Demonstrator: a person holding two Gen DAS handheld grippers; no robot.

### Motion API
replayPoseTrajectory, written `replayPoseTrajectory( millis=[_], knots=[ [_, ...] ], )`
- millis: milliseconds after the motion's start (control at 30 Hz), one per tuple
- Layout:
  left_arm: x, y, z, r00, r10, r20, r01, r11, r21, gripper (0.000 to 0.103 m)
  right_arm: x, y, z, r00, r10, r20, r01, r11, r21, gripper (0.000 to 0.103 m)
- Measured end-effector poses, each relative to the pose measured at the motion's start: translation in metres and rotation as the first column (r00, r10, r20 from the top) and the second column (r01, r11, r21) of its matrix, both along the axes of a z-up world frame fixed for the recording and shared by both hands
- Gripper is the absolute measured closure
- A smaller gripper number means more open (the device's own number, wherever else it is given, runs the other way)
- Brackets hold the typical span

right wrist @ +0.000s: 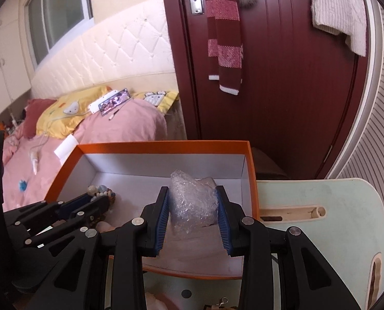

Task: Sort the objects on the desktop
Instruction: 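Carry the keychain and bubble wrap into the orange box and open both tools, then grasp the brown plush bear with the right tool while the left tool grasps the white tissue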

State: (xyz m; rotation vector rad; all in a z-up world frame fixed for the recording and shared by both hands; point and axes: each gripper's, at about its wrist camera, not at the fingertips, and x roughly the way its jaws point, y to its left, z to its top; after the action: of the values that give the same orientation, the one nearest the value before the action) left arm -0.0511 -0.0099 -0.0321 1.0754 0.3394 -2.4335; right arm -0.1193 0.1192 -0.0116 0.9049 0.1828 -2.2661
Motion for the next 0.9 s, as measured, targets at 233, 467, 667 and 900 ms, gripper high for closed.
replayPoseTrajectory(
  millis=[233,467,667,900],
  knots=[
    [0.004,0.003,0.008,0.999,-0.001,-0.035,0.001,1.0,-0.004,0.041,0.0,0.008,0.001,1.0,-0.015,0.003,0.015,0.999,-0.037,0.052],
    [0.016,0.014,0.03,0.997,0.004,-0.08,-0.01,0.997,-0.082,0.027,0.014,0.022,0.014,0.999,-0.024,-0.038,0.022,0.999,-0.05,0.05],
    [0.036,0.016,0.035,0.995,0.006,-0.101,-0.01,0.999,-0.041,0.027,0.027,0.047,0.022,0.997,-0.044,-0.066,0.04,0.998,-0.052,0.045],
    [0.077,0.037,0.021,0.979,-0.012,-0.202,0.01,1.0,-0.013,0.027,0.041,0.092,0.012,0.996,-0.078,-0.054,0.075,0.995,-0.059,0.036]
  ],
)
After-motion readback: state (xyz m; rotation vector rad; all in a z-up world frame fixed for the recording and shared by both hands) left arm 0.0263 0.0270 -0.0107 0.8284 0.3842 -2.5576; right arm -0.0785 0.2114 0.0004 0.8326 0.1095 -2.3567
